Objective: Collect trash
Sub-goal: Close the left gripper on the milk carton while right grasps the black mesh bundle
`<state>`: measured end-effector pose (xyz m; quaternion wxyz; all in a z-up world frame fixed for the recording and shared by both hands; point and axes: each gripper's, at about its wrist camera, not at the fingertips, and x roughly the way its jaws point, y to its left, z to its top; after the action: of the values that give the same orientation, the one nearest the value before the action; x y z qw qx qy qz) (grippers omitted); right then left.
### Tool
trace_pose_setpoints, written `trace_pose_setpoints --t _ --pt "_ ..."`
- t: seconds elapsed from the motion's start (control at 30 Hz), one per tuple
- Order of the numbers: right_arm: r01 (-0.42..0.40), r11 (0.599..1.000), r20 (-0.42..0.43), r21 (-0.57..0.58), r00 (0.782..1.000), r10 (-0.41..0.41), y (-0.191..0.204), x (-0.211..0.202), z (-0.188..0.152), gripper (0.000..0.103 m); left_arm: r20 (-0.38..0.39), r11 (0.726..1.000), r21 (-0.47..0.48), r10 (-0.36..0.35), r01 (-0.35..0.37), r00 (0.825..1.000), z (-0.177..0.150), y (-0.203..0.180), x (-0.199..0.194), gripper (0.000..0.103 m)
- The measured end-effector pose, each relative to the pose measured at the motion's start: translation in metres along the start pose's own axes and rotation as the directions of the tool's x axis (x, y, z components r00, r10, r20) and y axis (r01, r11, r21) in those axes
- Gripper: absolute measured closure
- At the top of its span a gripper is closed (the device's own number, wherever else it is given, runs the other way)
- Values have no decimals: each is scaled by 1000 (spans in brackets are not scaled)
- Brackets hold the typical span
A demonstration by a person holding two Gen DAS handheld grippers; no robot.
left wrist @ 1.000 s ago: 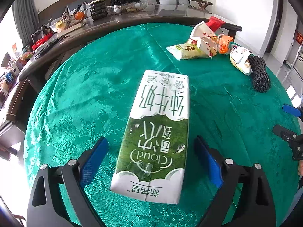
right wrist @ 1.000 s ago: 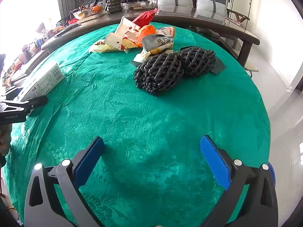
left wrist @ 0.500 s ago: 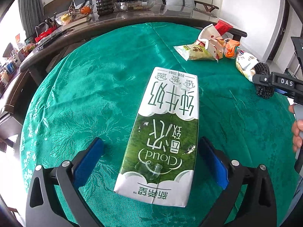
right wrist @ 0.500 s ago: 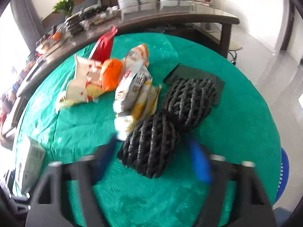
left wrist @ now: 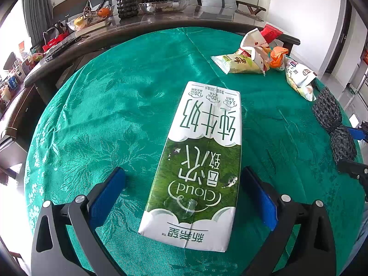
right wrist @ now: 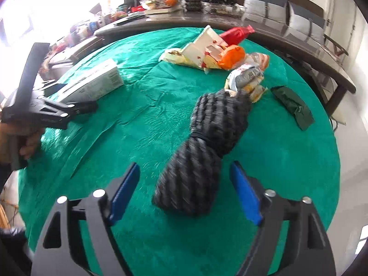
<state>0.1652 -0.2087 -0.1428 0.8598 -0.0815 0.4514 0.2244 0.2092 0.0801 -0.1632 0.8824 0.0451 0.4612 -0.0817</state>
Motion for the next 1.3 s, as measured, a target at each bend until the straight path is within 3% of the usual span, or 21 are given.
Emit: trace_pose_setpoints --t 0.13,0.27,0.87,0.97,1.07,1.2,1.3 --pt "79 990 -11 115 997 -78 -8 17 8 17 0 1000 0 0 0 1000 0 0 0 4" --pt "123 983 -6 138 992 -124 -5 22 11 10 0 1000 -1 -1 1 1000 0 0 -1 4" --pt "108 983 -9 151 994 -107 -10 29 21 6 0 1000 -1 -2 2 1000 0 0 0 4" --pt "61 981 3 183 998 -63 -17 21 17 7 0 1000 0 -3 3 1000 0 0 -1 4" --pt "-16 964 -12 266 1000 19 -33 0 17 7 -47 999 38 -38 40 998 5 1 -4 5" --pt "15 952 -56 304 998 2 -42 -18 36 7 -26 993 57 -98 99 995 17 4 -21 5" --pt "14 956 -138 294 990 28 -36 -5 52 8 -79 990 77 -113 119 990 29 0 -17 5"
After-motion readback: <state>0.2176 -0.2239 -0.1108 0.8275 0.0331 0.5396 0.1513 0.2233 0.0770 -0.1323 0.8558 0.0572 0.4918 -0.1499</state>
